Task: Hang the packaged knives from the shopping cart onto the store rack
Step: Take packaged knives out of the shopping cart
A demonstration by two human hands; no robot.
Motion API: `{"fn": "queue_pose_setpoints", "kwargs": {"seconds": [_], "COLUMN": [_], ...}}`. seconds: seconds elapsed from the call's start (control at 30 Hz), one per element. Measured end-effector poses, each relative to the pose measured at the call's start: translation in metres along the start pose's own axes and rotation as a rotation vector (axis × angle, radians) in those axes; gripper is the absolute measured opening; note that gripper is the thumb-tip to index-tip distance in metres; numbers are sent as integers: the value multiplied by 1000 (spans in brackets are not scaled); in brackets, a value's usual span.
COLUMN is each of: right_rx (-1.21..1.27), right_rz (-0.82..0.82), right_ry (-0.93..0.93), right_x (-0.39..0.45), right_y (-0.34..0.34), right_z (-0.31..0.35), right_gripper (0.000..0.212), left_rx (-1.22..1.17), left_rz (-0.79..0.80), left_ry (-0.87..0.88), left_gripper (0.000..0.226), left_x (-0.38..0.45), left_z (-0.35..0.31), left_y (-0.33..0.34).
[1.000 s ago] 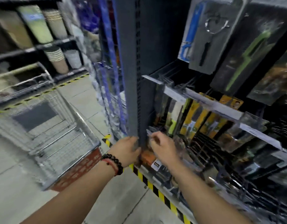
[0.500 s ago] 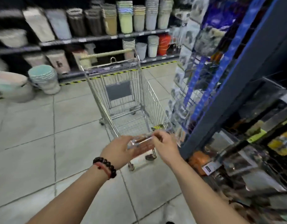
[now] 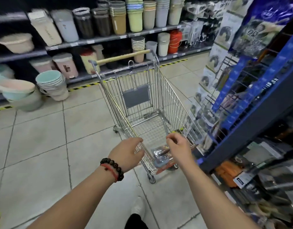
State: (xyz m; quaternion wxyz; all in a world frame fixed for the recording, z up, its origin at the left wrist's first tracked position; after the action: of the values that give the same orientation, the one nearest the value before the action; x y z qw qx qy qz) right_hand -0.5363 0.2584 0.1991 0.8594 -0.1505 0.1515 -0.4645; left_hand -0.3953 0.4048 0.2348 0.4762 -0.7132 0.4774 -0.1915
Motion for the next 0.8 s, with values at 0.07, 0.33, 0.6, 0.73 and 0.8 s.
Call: {"fn": "queue_pose_setpoints", "kwargs": {"seconds": [0.07, 0.33, 0.6, 0.73, 0.8], "right_rx": [22, 112, 130, 141, 144], "right_rz": [-25, -212, -416, -529, -586], "right_ry": [38, 235, 393, 534, 623], "right_x": [30, 117, 155, 166, 169], "right_y": [17, 29, 7, 14, 25], "right_z": [-6, -13, -33, -60, -76], "right_gripper": [13, 13, 11, 19, 21], "left_rx": [34, 61, 19, 17, 28], "left_rz": [36, 212, 424, 573, 678], "left_ry": [13, 123, 232, 296, 310], "left_gripper": [47, 48, 46, 47, 47], "left_x": [32, 152, 247, 303, 331], "left_z": [12, 21, 3, 0, 3], "left_y": [-11, -31, -5, 30, 53]}}
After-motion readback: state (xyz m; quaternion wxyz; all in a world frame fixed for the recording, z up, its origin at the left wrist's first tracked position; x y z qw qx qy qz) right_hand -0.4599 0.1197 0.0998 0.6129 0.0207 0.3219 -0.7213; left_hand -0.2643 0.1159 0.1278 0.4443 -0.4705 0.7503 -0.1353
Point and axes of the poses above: each hand's wrist, its own x-axis towards the middle knuckle, its own y-axis out of the palm, z = x × y, the point moved 3 cm from there along x, towards the middle knuckle
